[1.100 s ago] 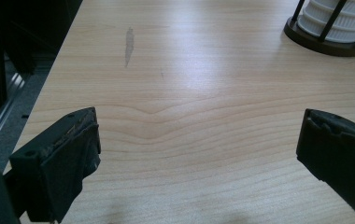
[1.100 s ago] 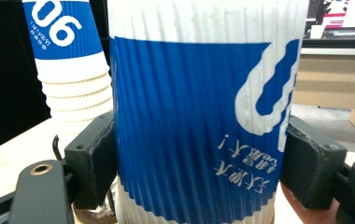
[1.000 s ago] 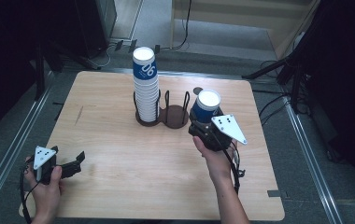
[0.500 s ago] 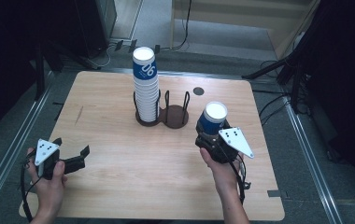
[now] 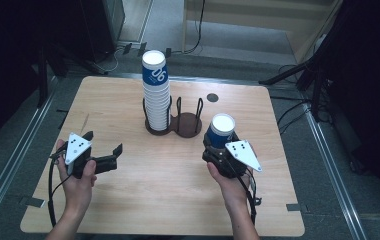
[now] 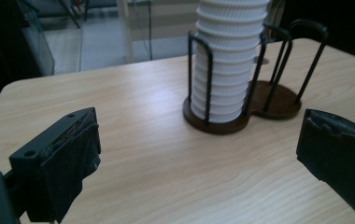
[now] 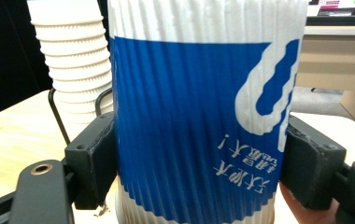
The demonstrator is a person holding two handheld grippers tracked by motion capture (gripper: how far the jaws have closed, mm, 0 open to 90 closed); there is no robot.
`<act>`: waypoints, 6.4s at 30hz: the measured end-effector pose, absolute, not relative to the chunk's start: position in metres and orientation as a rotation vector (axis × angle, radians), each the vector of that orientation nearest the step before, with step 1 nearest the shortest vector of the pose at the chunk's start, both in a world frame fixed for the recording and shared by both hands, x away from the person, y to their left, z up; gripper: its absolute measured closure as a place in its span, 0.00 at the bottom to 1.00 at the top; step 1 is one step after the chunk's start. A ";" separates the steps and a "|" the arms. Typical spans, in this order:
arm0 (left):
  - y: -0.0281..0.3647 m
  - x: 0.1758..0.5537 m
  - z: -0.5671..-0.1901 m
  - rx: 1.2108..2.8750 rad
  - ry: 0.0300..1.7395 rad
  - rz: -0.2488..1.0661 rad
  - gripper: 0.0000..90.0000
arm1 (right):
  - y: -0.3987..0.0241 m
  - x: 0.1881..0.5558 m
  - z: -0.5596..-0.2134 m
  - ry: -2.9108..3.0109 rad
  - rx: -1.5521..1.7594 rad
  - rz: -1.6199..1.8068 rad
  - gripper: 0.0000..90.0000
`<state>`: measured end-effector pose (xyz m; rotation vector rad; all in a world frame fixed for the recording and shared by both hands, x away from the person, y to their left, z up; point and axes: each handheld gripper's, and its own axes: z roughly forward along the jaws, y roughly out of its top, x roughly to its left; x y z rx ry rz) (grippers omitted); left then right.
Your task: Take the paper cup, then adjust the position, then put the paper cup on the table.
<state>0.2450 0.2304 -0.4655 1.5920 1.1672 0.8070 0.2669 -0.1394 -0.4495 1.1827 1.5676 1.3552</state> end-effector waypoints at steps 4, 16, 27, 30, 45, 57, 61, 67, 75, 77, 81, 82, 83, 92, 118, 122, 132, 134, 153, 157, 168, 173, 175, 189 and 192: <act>0.219 0.250 -0.456 1.565 1.138 0.787 0.01 | -0.136 0.266 -0.453 1.577 1.178 1.350 0.24; 0.202 0.254 -0.450 1.613 1.067 0.738 0.01 | -0.130 0.263 -0.460 1.615 1.159 1.312 0.24; 0.187 0.255 -0.456 1.707 0.990 0.646 0.01 | -0.115 0.262 -0.471 1.702 1.132 1.253 0.24; 0.181 0.256 -0.456 1.732 0.972 0.595 0.01 | -0.112 0.262 -0.475 1.731 1.109 1.239 0.24; 0.164 0.250 -0.448 1.815 0.870 0.455 0.01 | -0.092 0.256 -0.489 1.771 0.886 1.122 0.24; 0.152 0.247 -0.449 1.856 0.835 0.417 0.01 | -0.076 0.245 -0.498 1.748 0.670 0.992 0.24; 0.149 0.246 -0.451 1.870 0.826 0.398 0.01 | -0.070 0.242 -0.501 1.755 0.597 0.982 0.24; 0.148 0.246 -0.450 1.877 0.822 0.383 0.04 | -0.063 0.236 -0.504 1.769 0.492 0.943 0.24; 0.145 0.244 -0.450 1.889 0.806 0.370 0.06 | -0.053 0.230 -0.509 1.783 0.394 0.905 0.24; 0.144 0.244 -0.450 1.894 0.801 0.366 0.07 | -0.052 0.229 -0.510 1.779 0.379 0.899 0.24; 0.141 0.243 -0.450 1.924 0.796 0.384 0.08 | -0.050 0.227 -0.511 1.785 0.352 0.899 0.24; 0.140 0.242 -0.450 1.925 0.795 0.381 0.08 | -0.049 0.226 -0.512 1.786 0.339 0.897 0.24; 0.139 0.242 -0.450 1.936 0.791 0.374 0.09 | -0.048 0.225 -0.513 1.787 0.316 0.891 0.24; 0.133 0.241 -0.451 1.969 0.801 0.361 0.16 | -0.043 0.221 -0.518 1.800 0.237 0.858 0.23; 0.136 0.241 -0.453 1.895 0.793 0.366 0.32 | -0.045 0.221 -0.514 1.848 0.229 0.889 0.07; 0.141 0.244 -0.454 1.862 0.804 0.369 0.32 | -0.047 0.221 -0.509 1.842 0.257 0.915 0.05; 0.154 0.249 -0.458 1.733 0.846 0.431 0.32 | -0.055 0.223 -0.498 1.848 0.373 1.002 0.02; 0.156 0.249 -0.459 1.701 0.844 0.449 0.32 | -0.056 0.224 -0.497 1.851 0.408 1.007 0.00; 0.164 0.250 -0.468 1.553 0.821 0.520 0.32 | -0.069 0.232 -0.481 1.750 0.863 1.141 0.04; 0.164 0.250 -0.468 1.548 0.809 0.521 0.32 | -0.072 0.233 -0.478 1.747 0.946 1.191 0.04; 0.162 0.249 -0.471 1.519 0.767 0.535 0.32 | -0.078 0.231 -0.467 1.726 1.222 1.390 0.00; 0.164 0.250 -0.474 1.495 0.770 0.518 0.32 | -0.078 0.227 -0.463 1.674 1.349 1.486 0.00; 0.164 0.249 -0.475 1.472 0.769 0.527 0.32 | -0.078 0.227 -0.462 1.650 1.392 1.510 0.00; 0.161 0.249 -0.480 1.417 0.777 0.549 0.32 | -0.086 0.230 -0.454 1.544 1.674 1.719 0.00; 0.160 0.249 -0.479 1.405 0.777 0.554 0.32 | -0.086 0.231 -0.450 1.486 1.793 1.794 0.00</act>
